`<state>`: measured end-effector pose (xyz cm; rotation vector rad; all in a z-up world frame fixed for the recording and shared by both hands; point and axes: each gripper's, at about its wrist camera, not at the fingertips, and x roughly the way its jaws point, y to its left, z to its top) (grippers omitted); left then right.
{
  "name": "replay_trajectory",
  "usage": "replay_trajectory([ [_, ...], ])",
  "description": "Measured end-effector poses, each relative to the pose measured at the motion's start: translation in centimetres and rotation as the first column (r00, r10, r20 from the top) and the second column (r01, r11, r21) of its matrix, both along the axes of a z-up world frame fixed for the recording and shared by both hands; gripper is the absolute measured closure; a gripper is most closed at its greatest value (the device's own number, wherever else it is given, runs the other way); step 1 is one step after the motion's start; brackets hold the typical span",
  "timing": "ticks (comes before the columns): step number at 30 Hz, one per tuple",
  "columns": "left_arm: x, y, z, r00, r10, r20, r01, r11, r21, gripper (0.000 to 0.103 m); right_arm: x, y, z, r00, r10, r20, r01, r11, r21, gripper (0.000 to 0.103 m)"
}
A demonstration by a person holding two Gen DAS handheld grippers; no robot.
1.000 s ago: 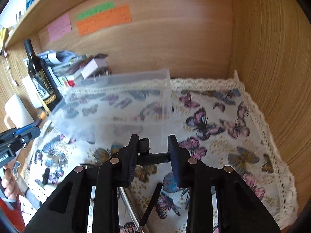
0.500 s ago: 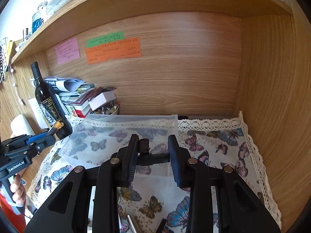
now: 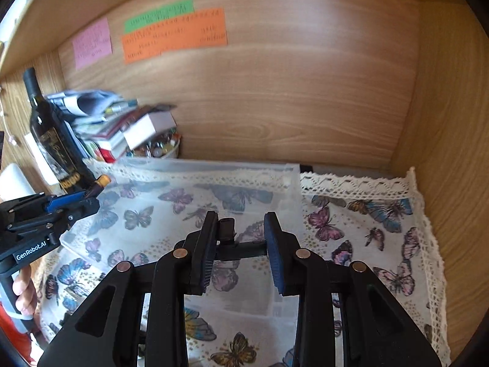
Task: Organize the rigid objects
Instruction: 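Carry the bottle into the clear box with the left tool while the right tool drops the clip there, then grasp the silver keys with the left tool while the right tool grasps the silver metal tube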
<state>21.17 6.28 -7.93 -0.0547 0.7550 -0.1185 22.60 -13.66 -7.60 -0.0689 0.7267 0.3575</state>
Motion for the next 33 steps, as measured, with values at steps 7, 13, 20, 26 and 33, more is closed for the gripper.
replay_trajectory([
  [7,1.1,-1.0,-1.1,1.0,-0.006,-0.02,0.007,0.999,0.037,0.08,1.3,1.0,-2.2,0.998,0.026,-0.065,-0.027,0.999,-0.019,0.075],
  [13,0.9,-1.1,-0.9,1.0,-0.008,-0.007,0.008,0.999,0.044,0.077,1.2,1.5,-2.4,0.997,0.038,-0.066,-0.04,0.998,-0.038,0.074],
  [20,-1.2,-1.7,0.9,0.997,-0.002,0.078,-0.003,0.997,0.072,0.04,-0.4,1.1,-0.7,1.0,0.031,-0.003,-0.031,0.999,-0.039,0.047],
  [26,-3.8,-1.5,2.4,0.991,0.016,0.133,-0.025,0.997,0.068,0.014,-2.8,-0.1,1.4,0.997,0.017,0.081,-0.015,0.999,-0.032,0.021],
  [33,-7.0,-0.5,2.8,0.988,0.057,0.144,-0.065,0.997,0.052,0.004,-6.6,-1.2,2.5,0.992,0.027,0.127,-0.026,1.0,-0.015,0.017],
])
